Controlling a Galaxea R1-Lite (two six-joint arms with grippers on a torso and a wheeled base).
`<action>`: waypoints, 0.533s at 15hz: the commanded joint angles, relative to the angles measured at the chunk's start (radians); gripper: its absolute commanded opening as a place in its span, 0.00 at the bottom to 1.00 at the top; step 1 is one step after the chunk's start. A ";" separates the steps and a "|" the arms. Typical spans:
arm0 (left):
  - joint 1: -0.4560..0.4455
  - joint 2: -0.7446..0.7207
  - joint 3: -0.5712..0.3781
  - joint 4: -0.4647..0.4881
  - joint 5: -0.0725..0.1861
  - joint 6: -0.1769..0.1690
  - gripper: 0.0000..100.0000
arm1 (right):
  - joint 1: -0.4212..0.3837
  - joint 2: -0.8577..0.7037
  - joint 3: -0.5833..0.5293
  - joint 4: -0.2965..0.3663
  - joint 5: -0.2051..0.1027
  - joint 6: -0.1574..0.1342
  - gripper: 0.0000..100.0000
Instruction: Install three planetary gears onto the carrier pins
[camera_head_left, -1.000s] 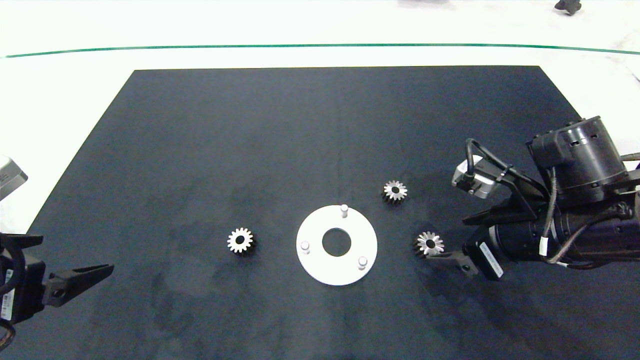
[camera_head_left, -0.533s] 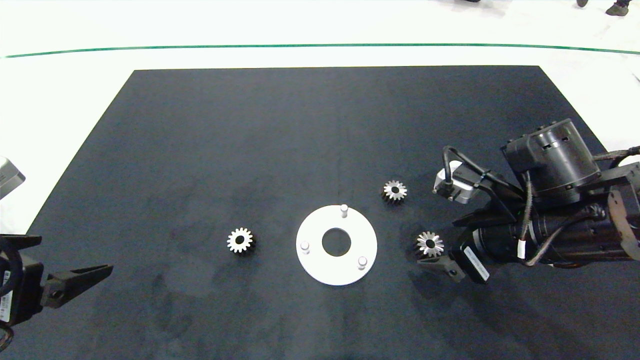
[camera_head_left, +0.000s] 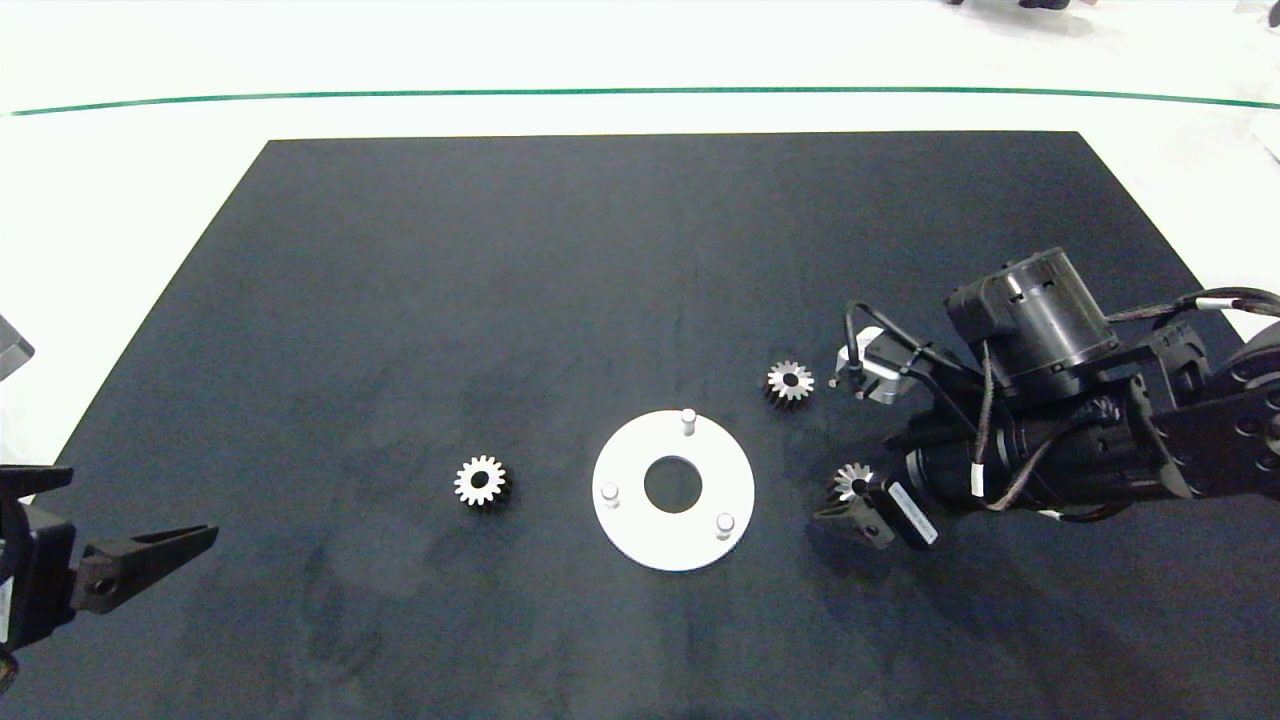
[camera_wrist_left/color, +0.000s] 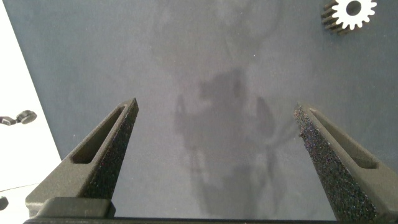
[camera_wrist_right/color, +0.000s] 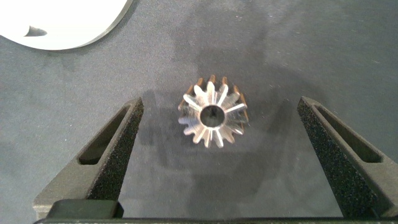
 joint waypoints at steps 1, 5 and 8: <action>0.000 -0.002 0.000 0.001 0.000 0.001 1.00 | 0.006 0.022 -0.006 0.001 0.000 -0.003 1.00; 0.005 -0.003 -0.003 0.001 0.000 0.001 1.00 | 0.025 0.026 -0.012 0.004 -0.003 -0.004 1.00; 0.005 -0.002 -0.005 0.001 0.000 0.000 1.00 | 0.025 0.028 -0.012 0.007 -0.022 -0.021 0.94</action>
